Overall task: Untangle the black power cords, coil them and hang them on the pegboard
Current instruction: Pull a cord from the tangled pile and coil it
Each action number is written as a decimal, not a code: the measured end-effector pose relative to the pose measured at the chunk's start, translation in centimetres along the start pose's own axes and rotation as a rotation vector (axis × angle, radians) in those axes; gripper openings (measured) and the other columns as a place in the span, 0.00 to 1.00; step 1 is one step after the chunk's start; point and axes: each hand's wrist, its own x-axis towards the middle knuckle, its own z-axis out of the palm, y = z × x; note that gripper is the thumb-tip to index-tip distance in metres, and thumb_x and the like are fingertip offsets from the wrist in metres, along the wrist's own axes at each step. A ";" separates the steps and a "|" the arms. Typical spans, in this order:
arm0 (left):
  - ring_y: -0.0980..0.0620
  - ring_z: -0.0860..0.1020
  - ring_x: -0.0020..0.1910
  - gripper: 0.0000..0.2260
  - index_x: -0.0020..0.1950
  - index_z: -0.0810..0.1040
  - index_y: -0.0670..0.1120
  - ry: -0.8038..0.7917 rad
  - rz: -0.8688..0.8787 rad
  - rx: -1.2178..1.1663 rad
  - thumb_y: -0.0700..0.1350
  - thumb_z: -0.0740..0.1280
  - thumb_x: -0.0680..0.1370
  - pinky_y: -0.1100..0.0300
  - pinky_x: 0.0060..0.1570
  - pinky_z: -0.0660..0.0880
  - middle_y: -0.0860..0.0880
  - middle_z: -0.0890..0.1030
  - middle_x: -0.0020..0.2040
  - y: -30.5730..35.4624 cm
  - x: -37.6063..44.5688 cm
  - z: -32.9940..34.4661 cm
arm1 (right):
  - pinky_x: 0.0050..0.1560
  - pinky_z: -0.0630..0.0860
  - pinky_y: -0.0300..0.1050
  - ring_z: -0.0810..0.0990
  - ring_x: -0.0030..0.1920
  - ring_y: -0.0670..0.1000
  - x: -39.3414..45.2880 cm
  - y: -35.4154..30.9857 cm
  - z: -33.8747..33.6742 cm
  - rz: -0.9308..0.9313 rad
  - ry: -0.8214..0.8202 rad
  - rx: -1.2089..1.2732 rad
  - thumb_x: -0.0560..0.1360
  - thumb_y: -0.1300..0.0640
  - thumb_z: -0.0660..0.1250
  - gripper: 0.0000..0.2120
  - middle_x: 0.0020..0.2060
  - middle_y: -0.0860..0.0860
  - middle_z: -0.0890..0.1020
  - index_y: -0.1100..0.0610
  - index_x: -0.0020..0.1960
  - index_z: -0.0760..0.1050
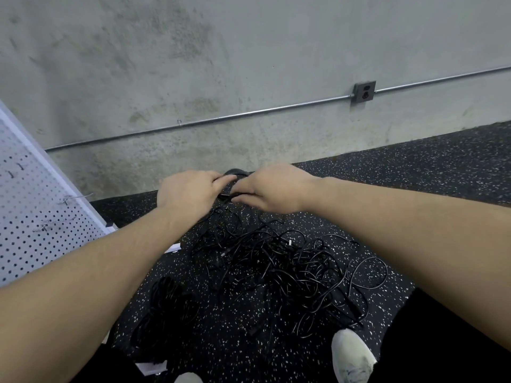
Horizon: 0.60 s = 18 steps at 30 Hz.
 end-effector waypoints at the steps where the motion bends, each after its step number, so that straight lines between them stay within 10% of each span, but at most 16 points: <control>1: 0.42 0.82 0.48 0.24 0.56 0.80 0.56 -0.013 0.049 0.059 0.64 0.46 0.84 0.55 0.40 0.72 0.48 0.82 0.46 0.3 0.0 0.0 | 0.50 0.79 0.48 0.83 0.50 0.53 0.0 0.3 -0.1 0.022 0.054 0.003 0.83 0.38 0.56 0.16 0.52 0.47 0.85 0.39 0.65 0.76; 8: 0.41 0.79 0.43 0.31 0.34 0.72 0.49 -0.033 0.150 -0.144 0.63 0.40 0.84 0.54 0.42 0.67 0.49 0.74 0.33 1.7 -0.9 0.3 | 0.51 0.81 0.48 0.82 0.46 0.41 -1.1 2.7 0.2 0.429 0.301 0.588 0.69 0.31 0.72 0.12 0.44 0.37 0.86 0.36 0.45 0.84; 13: 0.58 0.76 0.34 0.37 0.45 0.85 0.58 -0.008 0.353 -0.287 0.79 0.44 0.69 0.64 0.32 0.64 0.55 0.81 0.34 1.5 -1.3 0.7 | 0.51 0.82 0.61 0.85 0.47 0.58 -1.4 3.1 0.2 0.482 0.210 0.751 0.61 0.27 0.71 0.23 0.43 0.45 0.87 0.44 0.44 0.86; 18: 0.48 0.81 0.35 0.26 0.48 0.86 0.58 0.008 0.158 -0.886 0.76 0.62 0.70 0.48 0.38 0.77 0.53 0.84 0.35 2.4 -1.0 1.9 | 0.23 0.68 0.36 0.70 0.27 0.47 -2.6 5.1 1.2 0.669 0.019 1.052 0.80 0.48 0.68 0.13 0.31 0.52 0.79 0.57 0.45 0.81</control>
